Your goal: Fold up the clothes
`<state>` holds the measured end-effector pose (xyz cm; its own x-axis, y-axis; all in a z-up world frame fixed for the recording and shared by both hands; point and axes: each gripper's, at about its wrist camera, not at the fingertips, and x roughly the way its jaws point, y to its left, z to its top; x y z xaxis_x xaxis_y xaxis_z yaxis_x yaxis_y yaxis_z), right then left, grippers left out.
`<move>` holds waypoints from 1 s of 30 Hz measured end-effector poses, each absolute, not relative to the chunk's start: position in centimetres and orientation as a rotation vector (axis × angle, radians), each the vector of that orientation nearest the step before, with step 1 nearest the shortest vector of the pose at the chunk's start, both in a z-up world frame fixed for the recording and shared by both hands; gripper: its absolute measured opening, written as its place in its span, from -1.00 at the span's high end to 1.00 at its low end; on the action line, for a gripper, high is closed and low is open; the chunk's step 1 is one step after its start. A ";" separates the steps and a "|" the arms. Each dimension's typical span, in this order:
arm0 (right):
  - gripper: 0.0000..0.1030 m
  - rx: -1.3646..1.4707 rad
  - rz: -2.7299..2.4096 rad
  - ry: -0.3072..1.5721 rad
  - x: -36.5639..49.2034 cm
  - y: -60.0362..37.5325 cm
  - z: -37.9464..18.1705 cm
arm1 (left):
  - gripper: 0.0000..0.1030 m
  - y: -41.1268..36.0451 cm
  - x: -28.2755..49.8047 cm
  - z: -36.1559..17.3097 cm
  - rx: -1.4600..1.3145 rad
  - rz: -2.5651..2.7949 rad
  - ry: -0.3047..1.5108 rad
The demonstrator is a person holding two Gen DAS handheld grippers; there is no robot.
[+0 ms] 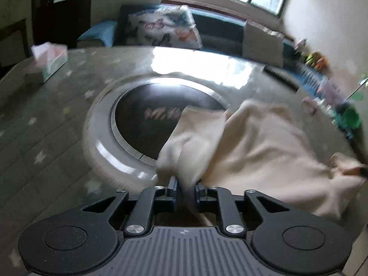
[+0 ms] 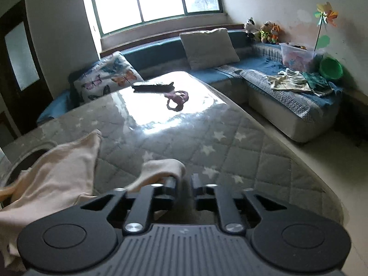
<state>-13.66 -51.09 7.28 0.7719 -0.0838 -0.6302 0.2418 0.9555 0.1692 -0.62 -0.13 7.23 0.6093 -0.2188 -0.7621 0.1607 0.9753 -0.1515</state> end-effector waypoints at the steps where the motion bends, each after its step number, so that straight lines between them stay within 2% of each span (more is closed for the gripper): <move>1: 0.31 0.250 -0.191 0.668 -13.8 -51.3 7.3 | 0.36 0.1 -0.9 7.0 -0.054 -0.205 0.889; 2: 0.24 0.257 -0.201 0.665 -14.0 -51.6 7.5 | 0.17 0.2 -1.0 7.0 -0.042 -0.197 0.884; 4: 0.16 0.263 -0.202 0.664 -14.2 -52.0 7.8 | 0.08 0.1 -1.1 7.4 -0.016 -0.194 0.860; 5: 0.05 0.257 -0.199 0.663 -14.3 -52.0 7.9 | -0.03 -0.2 -1.2 7.6 0.004 -0.200 0.841; 7: -0.04 0.216 -0.192 0.661 -14.3 -51.6 8.1 | -0.27 -1.2 -1.0 7.9 0.056 -0.210 0.799; 10: -0.23 0.160 -0.181 0.675 -13.6 -50.8 7.9 | -0.41 -2.9 -0.1 7.7 0.135 -0.219 0.759; 12: -0.28 0.121 -0.182 0.695 -12.8 -50.1 7.3 | -0.41 -3.9 1.1 7.2 0.160 -0.219 0.762; 14: -0.42 0.080 -0.186 0.718 -11.9 -49.5 6.5 | -0.43 -4.6 2.3 6.6 0.178 -0.216 0.767; 20: -0.45 0.028 -0.238 0.699 -10.6 -49.9 5.6 | -0.43 -4.5 4.1 4.9 0.248 -0.073 0.760; 24: -0.58 0.124 -0.324 0.647 -11.3 -53.0 6.7 | -0.39 -1.6 3.9 4.8 0.231 0.071 0.752; 30: -0.59 0.169 -0.404 0.620 -12.5 -54.9 6.7 | -0.36 4.0 2.3 5.0 0.141 0.276 0.760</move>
<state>-12.47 -54.90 6.70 0.7389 -0.3162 -0.5951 0.4162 0.9086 0.0340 2.26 3.99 4.95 0.6906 0.2971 -0.6594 -0.1957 0.9545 0.2250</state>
